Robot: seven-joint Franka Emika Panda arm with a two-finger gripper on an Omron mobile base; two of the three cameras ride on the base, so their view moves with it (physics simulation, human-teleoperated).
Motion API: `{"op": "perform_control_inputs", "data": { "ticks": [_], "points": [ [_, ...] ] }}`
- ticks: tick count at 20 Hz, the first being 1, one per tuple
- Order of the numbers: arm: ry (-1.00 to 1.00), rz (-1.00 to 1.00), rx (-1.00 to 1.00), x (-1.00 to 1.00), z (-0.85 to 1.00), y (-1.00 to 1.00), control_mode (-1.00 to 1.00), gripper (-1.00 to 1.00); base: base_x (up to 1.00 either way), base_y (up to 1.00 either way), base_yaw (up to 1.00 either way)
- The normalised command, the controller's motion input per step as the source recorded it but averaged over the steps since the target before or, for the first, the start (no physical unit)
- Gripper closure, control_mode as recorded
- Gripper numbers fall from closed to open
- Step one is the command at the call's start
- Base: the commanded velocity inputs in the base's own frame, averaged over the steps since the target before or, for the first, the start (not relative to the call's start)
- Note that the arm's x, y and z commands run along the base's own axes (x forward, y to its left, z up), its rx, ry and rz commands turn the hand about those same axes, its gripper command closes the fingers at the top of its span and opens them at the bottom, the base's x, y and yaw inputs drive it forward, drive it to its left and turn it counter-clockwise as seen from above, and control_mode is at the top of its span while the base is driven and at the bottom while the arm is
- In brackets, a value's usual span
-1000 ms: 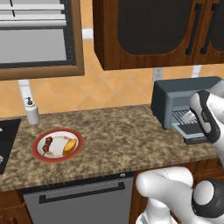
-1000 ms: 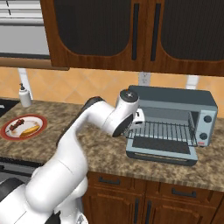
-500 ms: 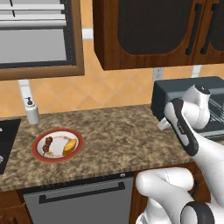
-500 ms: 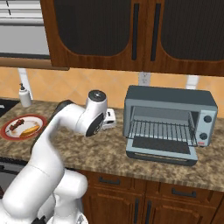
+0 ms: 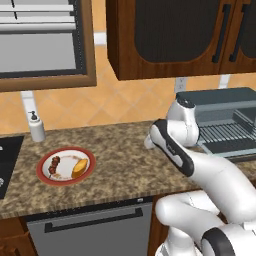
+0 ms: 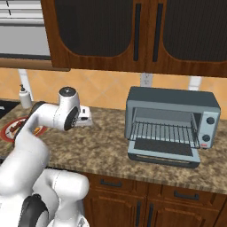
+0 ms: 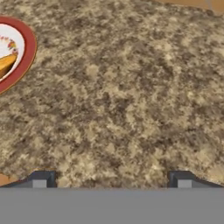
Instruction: Pick up the kebab skewer and baguette bread, and place them inside the toaster oven. Close the toaster oven door and start by setting the timer.
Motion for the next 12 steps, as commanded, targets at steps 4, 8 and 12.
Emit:
{"op": "perform_control_inputs", "data": {
  "ticks": [4, 8, 12],
  "points": [
    [0.03, -0.04, 0.0, 0.04, -0.01, 1.0, -1.0, -1.0, 0.0, 0.0, 0.0],
    [0.09, -0.05, 0.0, -0.02, 0.0, 1.0, -1.0, -1.0, 0.0, 0.0, 0.0],
    [0.08, -0.17, 0.0, -0.15, 0.0, 1.0, -1.0, -1.0, 0.0, 0.0, 0.0]
  ]
}}
